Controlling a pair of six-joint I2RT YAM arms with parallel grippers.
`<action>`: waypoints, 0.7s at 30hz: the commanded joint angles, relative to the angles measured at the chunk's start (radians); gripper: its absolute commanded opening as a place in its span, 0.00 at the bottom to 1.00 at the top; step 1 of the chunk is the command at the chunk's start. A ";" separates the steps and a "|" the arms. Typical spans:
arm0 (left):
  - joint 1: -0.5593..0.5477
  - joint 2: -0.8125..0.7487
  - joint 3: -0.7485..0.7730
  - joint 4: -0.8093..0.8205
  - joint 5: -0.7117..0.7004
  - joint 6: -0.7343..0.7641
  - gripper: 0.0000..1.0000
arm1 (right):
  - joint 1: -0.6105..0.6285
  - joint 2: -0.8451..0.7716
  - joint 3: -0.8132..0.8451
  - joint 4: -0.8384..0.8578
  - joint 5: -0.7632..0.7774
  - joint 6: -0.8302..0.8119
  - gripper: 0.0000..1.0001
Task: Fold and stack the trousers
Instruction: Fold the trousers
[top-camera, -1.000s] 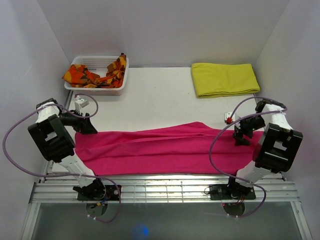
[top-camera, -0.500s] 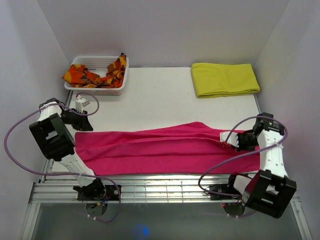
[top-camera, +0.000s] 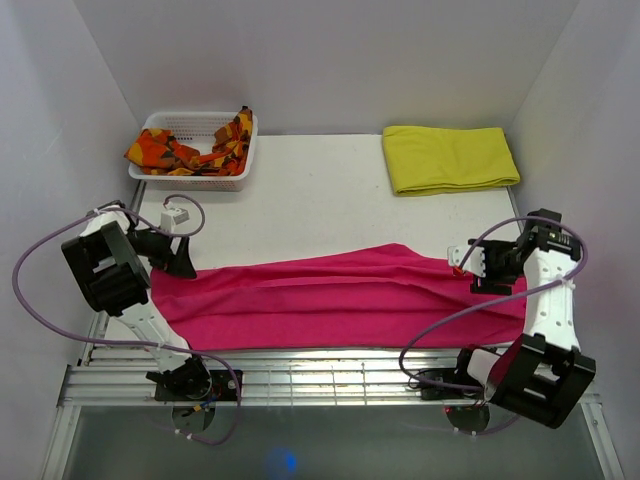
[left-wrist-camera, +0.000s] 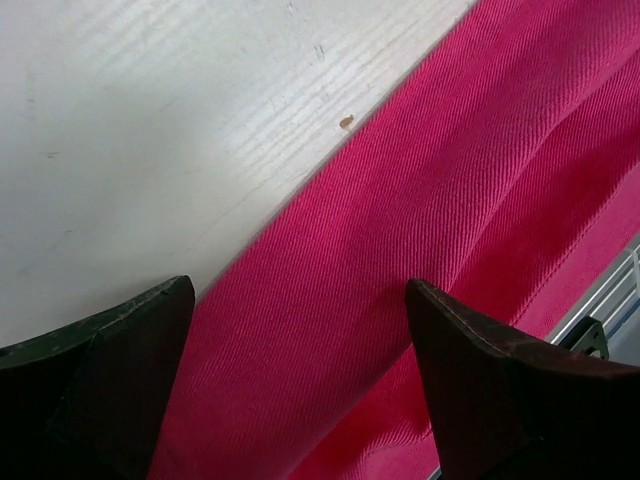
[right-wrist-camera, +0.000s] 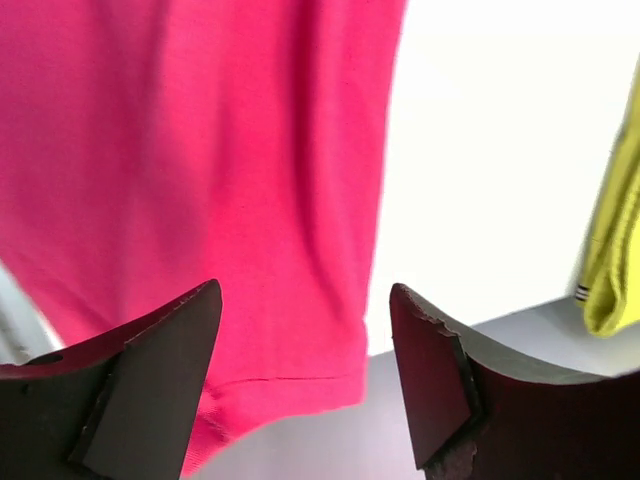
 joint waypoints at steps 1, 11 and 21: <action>-0.015 -0.009 -0.057 0.030 -0.033 0.032 0.98 | -0.015 0.086 0.102 -0.038 -0.043 -0.045 0.74; -0.036 0.084 -0.084 0.100 -0.045 0.020 0.51 | -0.039 0.374 0.241 0.065 -0.092 0.304 0.68; -0.036 0.294 0.233 0.126 0.054 -0.185 0.00 | 0.012 0.617 0.214 0.201 -0.002 0.475 0.55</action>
